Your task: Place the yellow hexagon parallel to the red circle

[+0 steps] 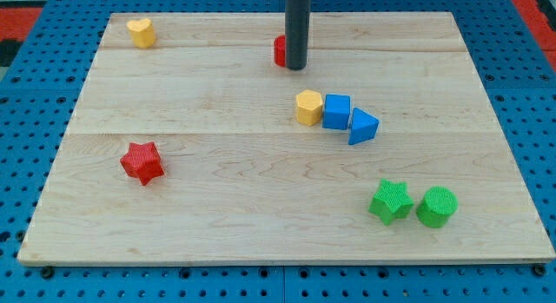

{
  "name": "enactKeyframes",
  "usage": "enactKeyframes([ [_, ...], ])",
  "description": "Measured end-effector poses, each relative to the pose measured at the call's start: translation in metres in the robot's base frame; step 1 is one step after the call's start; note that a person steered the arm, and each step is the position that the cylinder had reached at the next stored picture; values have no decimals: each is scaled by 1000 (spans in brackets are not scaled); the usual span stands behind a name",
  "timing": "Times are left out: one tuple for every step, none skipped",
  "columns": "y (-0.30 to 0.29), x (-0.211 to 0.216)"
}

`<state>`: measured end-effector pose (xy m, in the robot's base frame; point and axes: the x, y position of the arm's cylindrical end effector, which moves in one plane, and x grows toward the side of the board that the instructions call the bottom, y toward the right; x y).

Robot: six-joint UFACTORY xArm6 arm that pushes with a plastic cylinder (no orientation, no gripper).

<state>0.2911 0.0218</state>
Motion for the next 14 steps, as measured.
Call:
enactKeyframes([
  [0, -31],
  [13, -31],
  [9, -28],
  [-33, 7],
  [-37, 71],
  [-32, 105],
  [-42, 143],
  [-1, 133],
  [76, 95],
  [105, 36],
  [111, 58],
  [63, 99],
  [25, 140],
  [19, 103],
])
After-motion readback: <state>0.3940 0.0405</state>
